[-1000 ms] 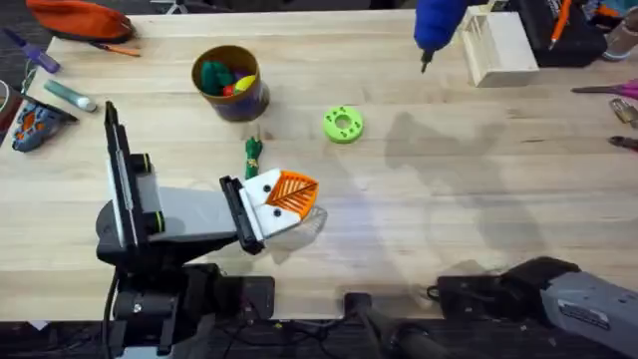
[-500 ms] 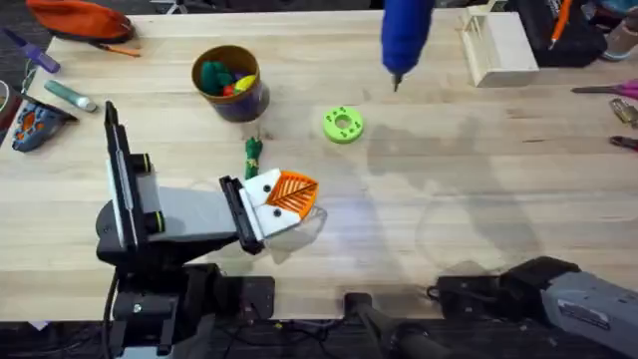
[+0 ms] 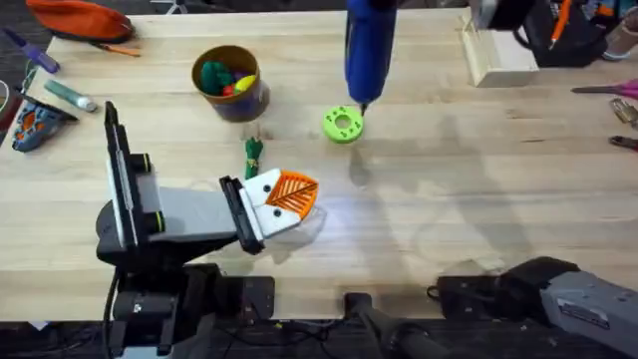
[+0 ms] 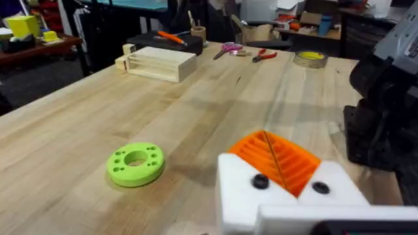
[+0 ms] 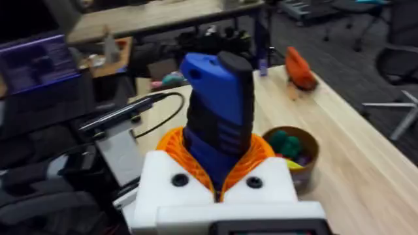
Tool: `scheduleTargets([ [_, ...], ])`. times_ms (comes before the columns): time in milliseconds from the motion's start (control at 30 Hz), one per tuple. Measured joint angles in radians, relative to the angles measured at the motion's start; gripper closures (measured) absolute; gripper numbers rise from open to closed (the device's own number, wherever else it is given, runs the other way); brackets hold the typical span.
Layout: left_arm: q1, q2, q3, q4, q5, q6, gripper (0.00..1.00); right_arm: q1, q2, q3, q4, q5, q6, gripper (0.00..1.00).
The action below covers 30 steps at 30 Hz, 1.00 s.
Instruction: Pick up the gripper from the table and insert it into the empty holder that is missing its gripper. Then pick up a screw, insert it into the mounting hole, and use the screwdriver to tighten it. Finally, clean up the table by picking up the vegetable and placing it into the bucket.
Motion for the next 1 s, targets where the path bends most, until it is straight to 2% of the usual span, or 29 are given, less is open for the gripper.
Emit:
scheduleTargets([
  [233,0.0,0.0,0.0,0.0,0.0,0.0,0.989,0.06,0.085,-0.001,0.027,-0.136,-0.04,0.975],
  [567,0.0,0.0,0.0,0.0,0.0,0.0,0.989,0.114,0.207,-0.003,0.228,-0.32,-0.075,0.975],
  [1000,0.0,0.0,0.0,0.0,0.0,0.0,0.989,0.18,0.217,-0.005,0.253,-0.388,-0.162,0.975],
])
